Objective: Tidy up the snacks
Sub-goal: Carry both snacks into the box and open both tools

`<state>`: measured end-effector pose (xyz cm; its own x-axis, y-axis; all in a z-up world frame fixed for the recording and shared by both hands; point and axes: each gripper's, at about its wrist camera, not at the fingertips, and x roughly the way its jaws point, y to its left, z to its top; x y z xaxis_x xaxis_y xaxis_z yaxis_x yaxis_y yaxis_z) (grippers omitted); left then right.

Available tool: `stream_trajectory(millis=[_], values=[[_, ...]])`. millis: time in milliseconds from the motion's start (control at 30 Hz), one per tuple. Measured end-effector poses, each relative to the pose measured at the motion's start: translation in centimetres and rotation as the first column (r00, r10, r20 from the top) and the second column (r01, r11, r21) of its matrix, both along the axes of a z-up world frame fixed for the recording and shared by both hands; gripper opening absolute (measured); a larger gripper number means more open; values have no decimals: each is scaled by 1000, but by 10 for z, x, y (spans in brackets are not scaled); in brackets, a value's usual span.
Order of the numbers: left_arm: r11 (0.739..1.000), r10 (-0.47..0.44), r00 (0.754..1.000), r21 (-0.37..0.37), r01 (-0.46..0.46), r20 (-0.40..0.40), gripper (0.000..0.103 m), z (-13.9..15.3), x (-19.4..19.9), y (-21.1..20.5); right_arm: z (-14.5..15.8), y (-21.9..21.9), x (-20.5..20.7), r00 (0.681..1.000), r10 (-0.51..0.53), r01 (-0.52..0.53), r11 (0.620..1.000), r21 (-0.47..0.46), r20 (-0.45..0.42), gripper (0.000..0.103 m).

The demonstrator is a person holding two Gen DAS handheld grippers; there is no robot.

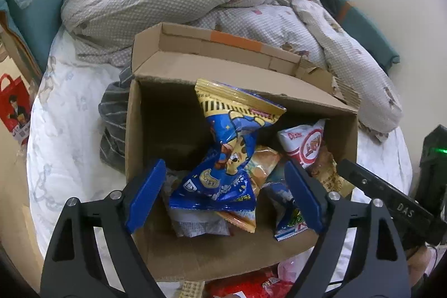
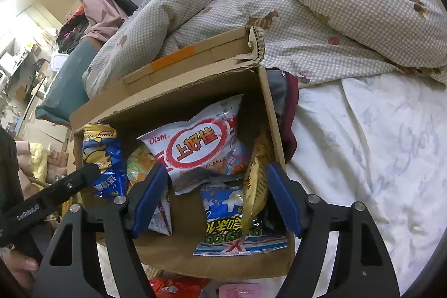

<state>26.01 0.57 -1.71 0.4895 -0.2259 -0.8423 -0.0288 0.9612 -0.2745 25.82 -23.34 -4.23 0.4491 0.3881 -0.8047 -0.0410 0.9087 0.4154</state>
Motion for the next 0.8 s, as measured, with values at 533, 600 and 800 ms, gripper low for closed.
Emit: stream_trajectory(millis=[533, 600, 800], values=[[965, -232, 973, -126, 230, 2, 85, -1, 0, -33, 13, -10, -8, 999, -32, 31, 998, 45, 17, 77], [980, -184, 983, -81, 183, 0, 85, 1, -4, -25, 13, -9, -10, 1000, -28, 27, 999, 37, 11, 77], [996, -70, 997, -64, 70, -11, 85, 6, -20, 6, 11, -5, -25, 1000, -4, 5, 1000, 29, -21, 77]])
